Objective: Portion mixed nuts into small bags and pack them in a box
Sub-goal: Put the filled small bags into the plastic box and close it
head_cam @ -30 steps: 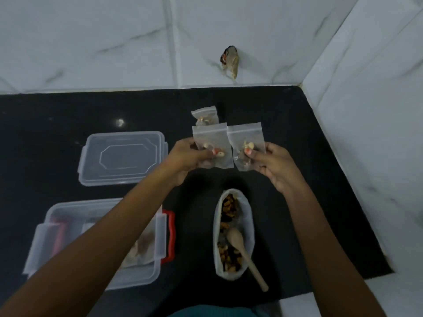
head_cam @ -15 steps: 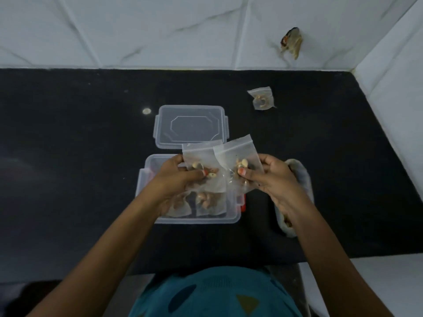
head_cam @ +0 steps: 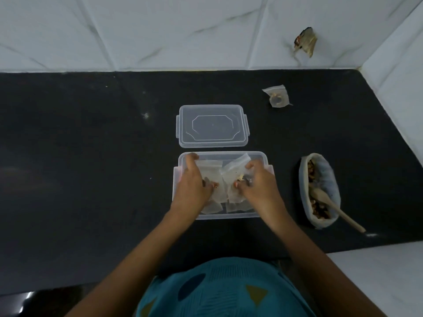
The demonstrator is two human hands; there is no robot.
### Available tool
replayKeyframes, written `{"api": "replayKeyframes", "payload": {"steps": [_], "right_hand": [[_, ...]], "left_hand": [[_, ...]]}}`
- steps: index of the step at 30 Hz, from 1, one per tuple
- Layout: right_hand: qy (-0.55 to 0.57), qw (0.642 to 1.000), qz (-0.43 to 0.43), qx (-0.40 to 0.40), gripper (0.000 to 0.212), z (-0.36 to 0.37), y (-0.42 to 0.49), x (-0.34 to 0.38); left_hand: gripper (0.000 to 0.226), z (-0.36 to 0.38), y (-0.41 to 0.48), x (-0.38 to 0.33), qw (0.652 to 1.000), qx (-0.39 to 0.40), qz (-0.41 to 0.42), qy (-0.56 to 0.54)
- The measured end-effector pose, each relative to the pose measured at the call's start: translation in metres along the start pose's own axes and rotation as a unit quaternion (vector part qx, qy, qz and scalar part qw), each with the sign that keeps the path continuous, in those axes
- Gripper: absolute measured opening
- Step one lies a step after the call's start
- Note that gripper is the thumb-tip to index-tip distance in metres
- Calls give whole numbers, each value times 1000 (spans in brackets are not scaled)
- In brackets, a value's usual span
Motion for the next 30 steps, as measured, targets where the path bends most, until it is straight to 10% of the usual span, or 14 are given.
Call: {"api": "replayKeyframes", "payload": {"steps": [10,20,30], "right_hand": [[-188,982,14,29,30,26,10,-22],[-479,873,-34,88,28,26,-2,0],[-357,925,27,126,17,17,7,-12]], "left_hand": [[39,30,16,3,980,80,-4,182],[30,27,0,-7,816,41,99,568],[16,8,-1,-18,881,-34,135,452]]}}
Point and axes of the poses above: each hand's wrist, its own y-axis towards the middle knuckle, its own z-axis out of the palm, x = y × z, the point moved 6 cm from there along y, towards the middle knuckle, and after that the axes turned 15 degrees about y, right-handed, at the moved point
